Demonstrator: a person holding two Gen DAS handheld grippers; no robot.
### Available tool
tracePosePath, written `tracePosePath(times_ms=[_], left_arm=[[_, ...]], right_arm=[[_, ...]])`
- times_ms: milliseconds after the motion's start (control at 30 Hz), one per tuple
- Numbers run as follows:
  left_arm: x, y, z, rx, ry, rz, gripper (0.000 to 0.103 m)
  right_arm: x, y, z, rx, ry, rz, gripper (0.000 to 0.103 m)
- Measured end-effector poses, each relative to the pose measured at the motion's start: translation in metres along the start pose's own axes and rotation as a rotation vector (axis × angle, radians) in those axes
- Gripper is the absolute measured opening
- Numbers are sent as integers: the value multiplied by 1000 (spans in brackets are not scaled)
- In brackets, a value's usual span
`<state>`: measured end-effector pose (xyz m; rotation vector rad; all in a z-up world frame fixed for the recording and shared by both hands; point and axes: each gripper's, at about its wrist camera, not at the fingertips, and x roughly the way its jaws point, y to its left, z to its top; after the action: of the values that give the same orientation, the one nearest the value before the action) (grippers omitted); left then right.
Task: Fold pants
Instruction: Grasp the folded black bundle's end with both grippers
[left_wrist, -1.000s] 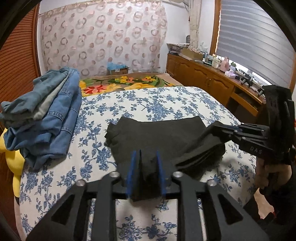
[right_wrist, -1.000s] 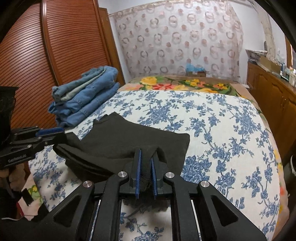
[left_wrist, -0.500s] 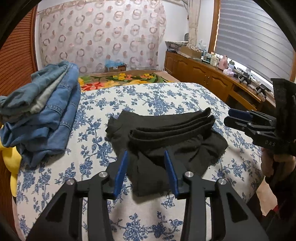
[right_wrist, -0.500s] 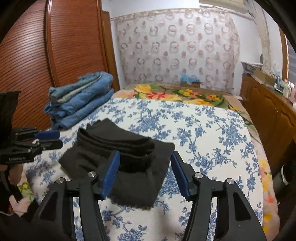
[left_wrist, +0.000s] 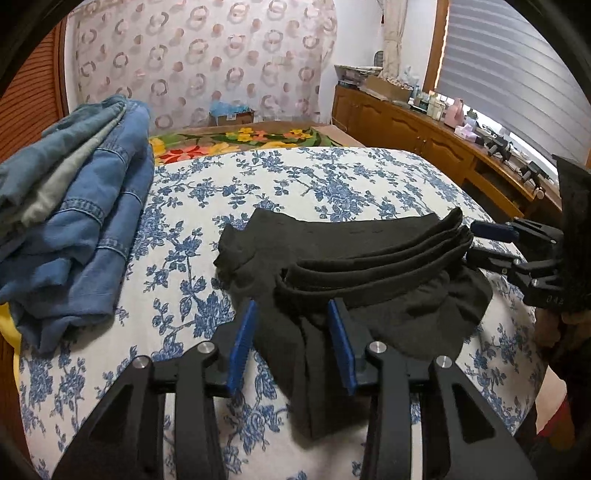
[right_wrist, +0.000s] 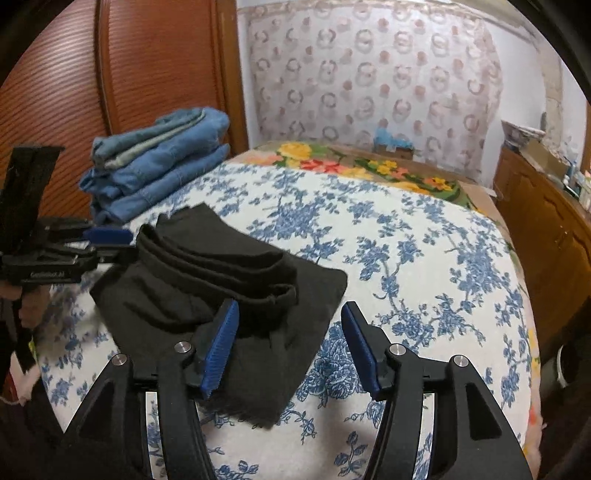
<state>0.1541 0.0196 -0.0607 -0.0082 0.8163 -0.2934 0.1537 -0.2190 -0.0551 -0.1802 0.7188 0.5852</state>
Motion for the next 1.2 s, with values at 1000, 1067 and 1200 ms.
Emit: tracePosePath(times_ms=[1000,1067,1200], left_arm=[[19,11,-3,-9,61,-39,58],[16,11,-2,-2,56,-33,58],[10,12,1,-4,29,-47,58]], right_arm=[[37,-9,18,-49,118,160,41],[38,-8,18,-53,121,166,40],[42,-9,19,-54,127,170,40]])
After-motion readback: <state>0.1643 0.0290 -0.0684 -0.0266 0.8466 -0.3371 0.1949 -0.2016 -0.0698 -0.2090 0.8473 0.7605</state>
